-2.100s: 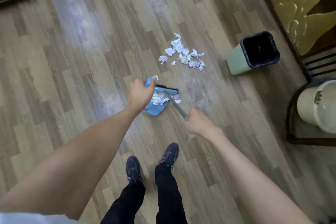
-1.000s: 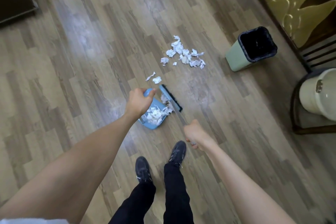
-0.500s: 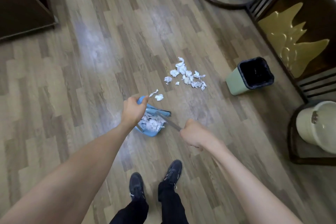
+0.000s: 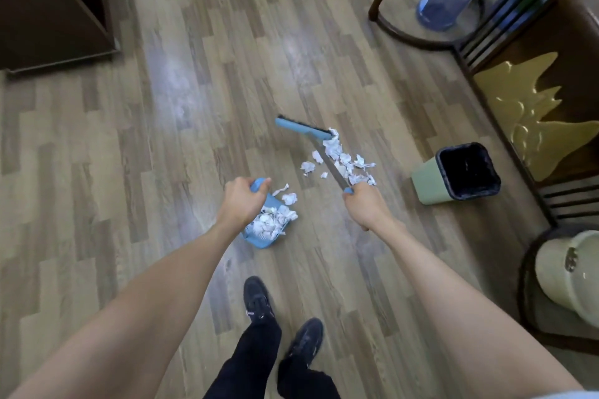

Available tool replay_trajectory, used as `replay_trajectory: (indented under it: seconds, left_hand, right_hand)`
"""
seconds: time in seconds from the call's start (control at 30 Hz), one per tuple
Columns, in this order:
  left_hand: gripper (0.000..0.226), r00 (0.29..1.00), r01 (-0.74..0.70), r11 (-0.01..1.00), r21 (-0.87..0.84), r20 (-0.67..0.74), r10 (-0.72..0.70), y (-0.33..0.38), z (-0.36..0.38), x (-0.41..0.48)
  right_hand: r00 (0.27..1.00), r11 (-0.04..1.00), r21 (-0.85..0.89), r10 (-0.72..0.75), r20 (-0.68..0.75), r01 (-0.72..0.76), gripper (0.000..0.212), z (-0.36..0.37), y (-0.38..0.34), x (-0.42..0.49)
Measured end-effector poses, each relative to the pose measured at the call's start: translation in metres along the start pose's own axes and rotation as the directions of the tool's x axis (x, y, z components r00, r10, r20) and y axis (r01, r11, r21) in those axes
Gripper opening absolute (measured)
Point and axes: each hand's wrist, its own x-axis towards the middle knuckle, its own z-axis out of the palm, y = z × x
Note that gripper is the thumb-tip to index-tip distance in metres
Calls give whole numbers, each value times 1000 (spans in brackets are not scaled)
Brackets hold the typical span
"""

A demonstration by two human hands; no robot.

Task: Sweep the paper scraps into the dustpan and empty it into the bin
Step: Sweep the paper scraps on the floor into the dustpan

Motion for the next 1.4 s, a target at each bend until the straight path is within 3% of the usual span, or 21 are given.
replay_trajectory:
  seconds: [0.07, 0.17, 0.27, 0.53, 0.6, 0.7, 0.9, 1.1, 1.4]
  left_hand:
    - [50, 1000, 0, 1000, 22, 25, -1, 2, -2, 17]
    - [50, 998, 20, 998, 65, 63, -24, -4, 4, 36]
    - [52, 997, 8, 995, 99, 77, -15, -12, 14, 48]
    - [58, 997, 41, 993, 110, 62, -48, 0, 31, 96]
    - [56, 997, 44, 991, 123, 61, -52, 6, 35, 102]
    - [51, 996, 26, 988, 151, 75, -38, 17, 37, 105]
    - [53, 997, 24, 987, 159, 75, -36, 30, 38, 103]
    - [53, 996, 21, 987, 162, 85, -35, 32, 50, 80]
    - [49, 996, 20, 985, 171, 81, -35, 22, 41, 48]
  right_hand:
    - [999, 999, 28, 30, -45, -29, 18, -2, -3, 26]
    - [990, 994, 80, 87, -113, -79, 28, -7, 1, 67]
    - [984, 990, 97, 112, -141, -99, 23, -15, 0, 102]
    - [947, 939, 120, 321, 20, -321, 22, -12, 4, 181]
    - [955, 952, 85, 290, 58, -294, 24, -6, 4, 180]
    - [982, 984, 3, 178, 66, -178, 3, -2, 4, 169]
    - [970, 974, -222, 95, 224, -45, 32, 5, 15, 128]
    - [941, 915, -402, 102, 323, 38, 36, 15, 45, 72]
    - [986, 947, -322, 65, 156, -12, 33, -43, 49, 40]
